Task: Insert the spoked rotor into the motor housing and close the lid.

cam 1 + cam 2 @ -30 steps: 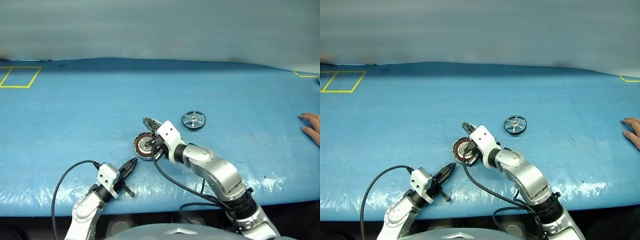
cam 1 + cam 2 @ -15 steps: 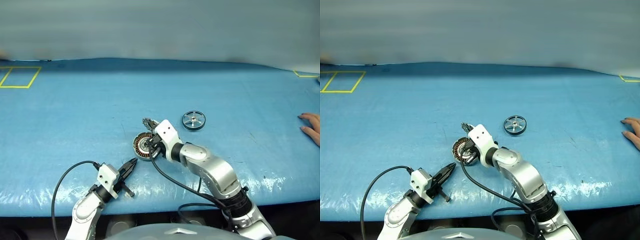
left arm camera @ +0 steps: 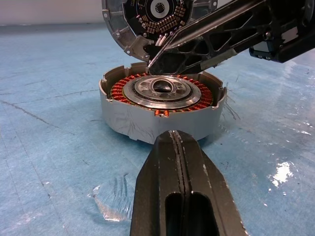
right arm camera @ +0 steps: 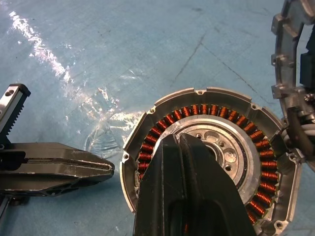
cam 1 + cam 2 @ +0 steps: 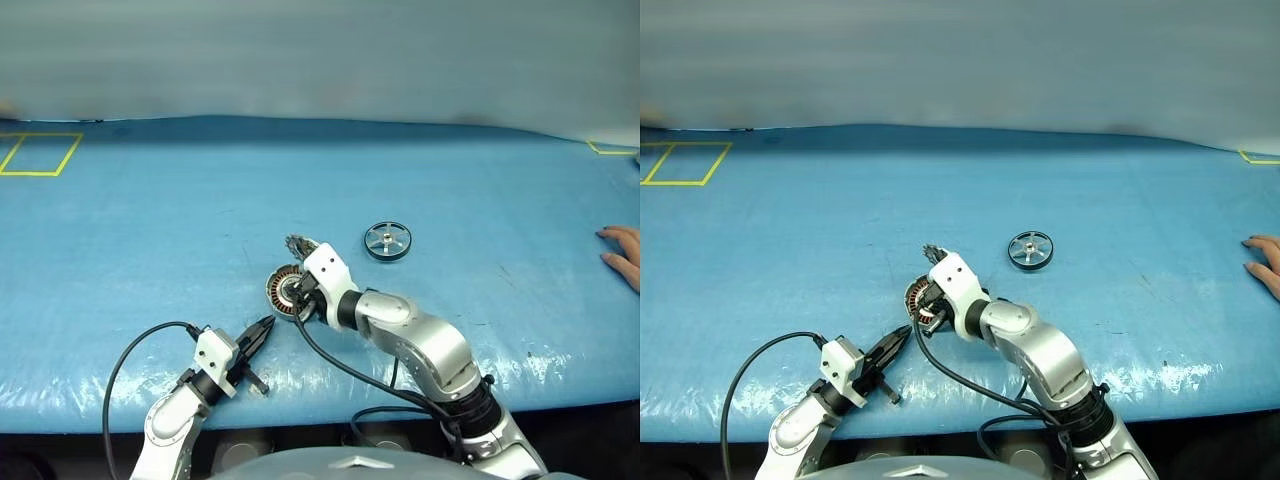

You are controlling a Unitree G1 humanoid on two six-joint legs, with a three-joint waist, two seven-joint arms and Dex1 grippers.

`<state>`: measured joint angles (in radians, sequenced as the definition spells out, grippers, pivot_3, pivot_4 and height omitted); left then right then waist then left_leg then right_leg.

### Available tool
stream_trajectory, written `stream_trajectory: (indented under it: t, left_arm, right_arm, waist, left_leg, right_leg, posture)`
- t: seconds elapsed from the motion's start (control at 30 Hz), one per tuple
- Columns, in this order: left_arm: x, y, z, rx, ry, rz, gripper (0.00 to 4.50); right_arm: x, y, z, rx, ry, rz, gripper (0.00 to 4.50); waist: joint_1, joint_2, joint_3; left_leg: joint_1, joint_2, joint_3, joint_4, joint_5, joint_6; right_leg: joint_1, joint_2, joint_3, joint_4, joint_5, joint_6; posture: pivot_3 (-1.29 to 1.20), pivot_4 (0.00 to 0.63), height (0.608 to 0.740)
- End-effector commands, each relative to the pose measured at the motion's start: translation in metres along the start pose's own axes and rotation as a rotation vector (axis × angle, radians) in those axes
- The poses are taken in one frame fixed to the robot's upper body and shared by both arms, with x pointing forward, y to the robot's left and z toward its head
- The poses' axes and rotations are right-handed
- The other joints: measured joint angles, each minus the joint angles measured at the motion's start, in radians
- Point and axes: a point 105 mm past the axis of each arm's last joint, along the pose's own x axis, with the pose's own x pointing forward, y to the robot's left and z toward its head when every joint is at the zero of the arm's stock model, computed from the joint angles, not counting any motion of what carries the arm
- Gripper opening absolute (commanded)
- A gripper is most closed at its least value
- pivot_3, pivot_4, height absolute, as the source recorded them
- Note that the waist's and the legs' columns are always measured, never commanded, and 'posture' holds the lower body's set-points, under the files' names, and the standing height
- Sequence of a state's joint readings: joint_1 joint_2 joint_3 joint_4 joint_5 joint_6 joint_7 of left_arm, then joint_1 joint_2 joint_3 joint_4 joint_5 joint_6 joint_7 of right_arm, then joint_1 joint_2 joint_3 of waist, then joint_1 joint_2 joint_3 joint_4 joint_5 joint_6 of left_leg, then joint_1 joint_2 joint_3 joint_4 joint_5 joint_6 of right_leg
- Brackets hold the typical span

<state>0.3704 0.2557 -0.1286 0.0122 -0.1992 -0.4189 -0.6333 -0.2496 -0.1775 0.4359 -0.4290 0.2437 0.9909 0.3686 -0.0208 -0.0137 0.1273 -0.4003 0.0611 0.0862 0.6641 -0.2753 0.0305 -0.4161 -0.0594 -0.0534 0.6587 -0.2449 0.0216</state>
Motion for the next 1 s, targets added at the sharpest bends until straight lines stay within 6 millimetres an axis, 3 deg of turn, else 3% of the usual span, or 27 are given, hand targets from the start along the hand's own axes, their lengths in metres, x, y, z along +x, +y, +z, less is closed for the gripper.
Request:
stream_trajectory:
  t: [0.03,0.23,0.47,1.0]
  left_arm:
    - [0.000,0.000,0.000,-0.003,-0.006,0.006,0.00]
    - [0.000,0.000,0.001,-0.004,-0.008,0.007,0.00]
    - [0.002,0.000,0.001,-0.003,-0.012,0.002,0.00]
    - [0.002,0.001,0.001,-0.001,-0.011,0.009,0.00]
  right_arm:
    - [-0.004,0.002,0.013,-0.033,-0.071,-0.009,0.15]
    - [-0.014,-0.007,0.028,-0.013,-0.141,-0.061,0.15]
    - [-0.008,-0.023,0.019,-0.067,-0.073,-0.174,0.15]
    - [-0.002,-0.015,0.006,-0.104,-0.011,-0.107,0.15]
  waist:
    - [0.000,0.000,0.000]
    - [0.001,0.000,0.000]
    - [0.000,0.000,0.000]
    - [0.000,0.000,0.000]
  left_leg:
    - [0.000,0.000,0.000,0.000,0.000,0.000]
    - [0.000,0.000,0.000,0.000,0.000,0.000]
    - [0.000,0.000,0.000,0.000,0.000,0.000]
    - [0.000,0.000,0.000,0.000,0.000,0.000]
  right_leg:
    - [0.000,0.000,0.000,0.000,0.000,0.000]
    - [0.000,0.000,0.000,0.000,0.000,0.000]
    - [0.000,0.000,0.000,0.000,0.000,0.000]
    - [0.000,0.000,0.000,0.000,0.000,0.000]
  posture:
    - [0.00,0.150,0.740]
    - [0.00,0.150,0.740]
    - [0.00,0.150,0.740]
    - [0.00,0.150,0.740]
